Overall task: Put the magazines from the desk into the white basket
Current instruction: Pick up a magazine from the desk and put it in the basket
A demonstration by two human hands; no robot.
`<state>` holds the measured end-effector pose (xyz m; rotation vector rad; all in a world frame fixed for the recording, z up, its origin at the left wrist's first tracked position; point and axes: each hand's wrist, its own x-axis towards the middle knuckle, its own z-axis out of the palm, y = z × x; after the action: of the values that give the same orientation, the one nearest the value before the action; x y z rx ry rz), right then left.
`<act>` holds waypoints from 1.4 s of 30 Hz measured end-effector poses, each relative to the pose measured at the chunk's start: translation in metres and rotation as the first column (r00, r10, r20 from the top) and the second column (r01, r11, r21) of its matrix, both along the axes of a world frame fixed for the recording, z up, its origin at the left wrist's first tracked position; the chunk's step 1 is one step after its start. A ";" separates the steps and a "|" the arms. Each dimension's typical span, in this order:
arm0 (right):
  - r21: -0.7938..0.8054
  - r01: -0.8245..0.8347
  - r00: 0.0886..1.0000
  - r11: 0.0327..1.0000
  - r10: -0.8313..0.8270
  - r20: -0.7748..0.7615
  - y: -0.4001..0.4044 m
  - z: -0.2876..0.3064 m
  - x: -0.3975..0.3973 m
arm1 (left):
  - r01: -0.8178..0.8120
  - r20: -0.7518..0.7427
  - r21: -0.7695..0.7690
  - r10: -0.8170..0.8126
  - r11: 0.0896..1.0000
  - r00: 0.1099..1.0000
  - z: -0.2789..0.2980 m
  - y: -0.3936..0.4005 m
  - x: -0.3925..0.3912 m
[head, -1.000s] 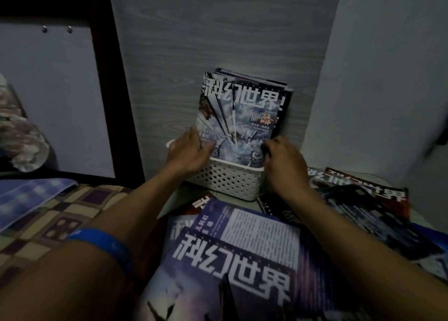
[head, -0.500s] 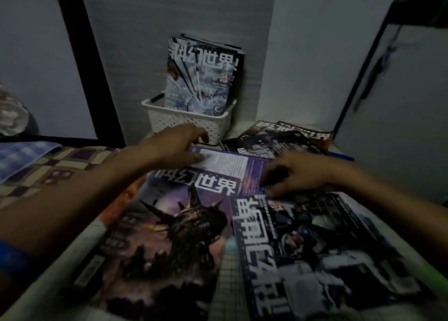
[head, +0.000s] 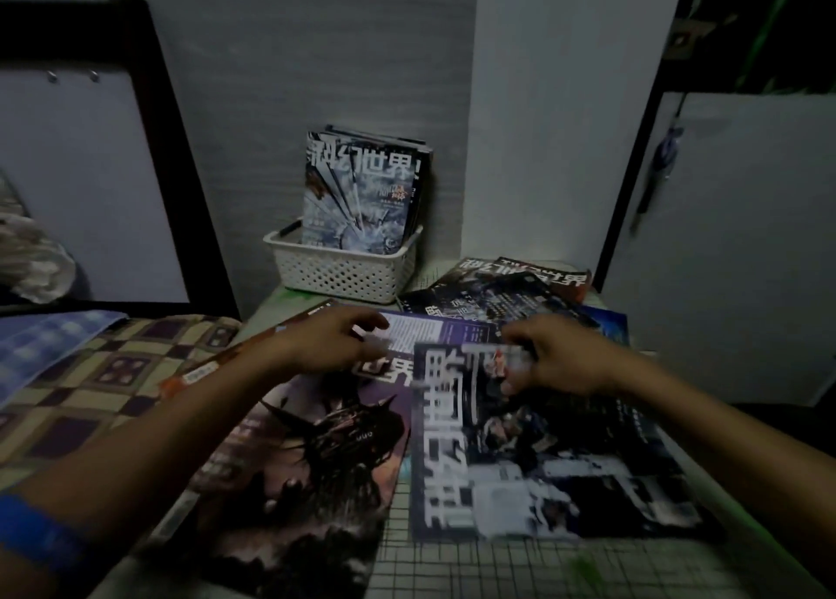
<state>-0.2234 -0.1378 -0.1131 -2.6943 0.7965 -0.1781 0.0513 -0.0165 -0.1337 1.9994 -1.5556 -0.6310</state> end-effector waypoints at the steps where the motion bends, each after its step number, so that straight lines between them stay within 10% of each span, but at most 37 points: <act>1: -0.020 0.053 0.993 0.998 -0.051 0.104 -0.003 0.007 -0.003 | -0.110 -0.067 -0.131 0.102 0.985 0.993 0.000 0.002 0.002; 4: -0.057 0.314 0.831 0.948 -0.245 0.499 -0.006 0.038 -0.008 | -0.343 -0.133 -0.581 0.330 0.738 0.935 0.013 0.013 -0.004; 6: 0.056 0.371 0.637 0.927 -0.298 0.711 0.003 0.059 -0.008 | -0.259 -0.164 -0.716 0.205 0.648 0.965 0.031 0.024 -0.022; 9: 0.301 0.182 0.447 0.936 -0.351 0.823 0.036 0.073 0.013 | 0.057 -0.271 -0.557 -0.247 0.828 0.930 0.049 0.036 -0.066; 12: 0.398 -0.120 0.466 0.910 -0.303 0.832 0.078 0.062 0.040 | 0.203 -0.317 -0.507 -0.400 0.838 0.860 0.040 0.028 -0.100; 15: 0.463 -0.313 0.633 0.829 -0.181 0.752 0.093 0.048 0.050 | -0.249 -0.459 -0.588 -0.064 0.770 0.886 0.031 0.023 -0.093; 19: 0.467 -0.009 0.614 0.884 -0.364 0.700 0.064 0.042 0.050 | -0.484 -0.713 -0.454 0.021 0.748 0.701 0.026 0.028 -0.057; 24: 0.689 -0.232 0.518 0.687 -0.512 0.685 0.033 0.049 0.065 | -0.395 -0.599 -0.618 -0.082 0.680 0.796 0.056 0.035 -0.016; 28: 0.587 -0.189 0.531 0.787 -0.421 0.735 0.041 0.031 0.090 | -0.348 -0.381 -0.717 0.079 0.604 0.921 0.062 0.031 0.015; 34: 0.652 -0.088 0.622 0.753 -0.470 0.626 0.042 -0.009 0.113 | -0.302 -0.187 -0.486 0.240 0.820 0.953 -0.015 0.038 0.051; 42: 0.484 -0.153 0.454 0.862 -0.374 0.809 -0.003 0.034 0.156 | -0.369 -0.272 -0.670 0.250 0.644 0.929 0.029 -0.004 0.096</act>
<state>-0.0679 -0.1404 -0.0789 -1.6260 0.5364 -1.1555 0.1472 -0.0200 -0.1048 1.4958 -1.0691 -0.0027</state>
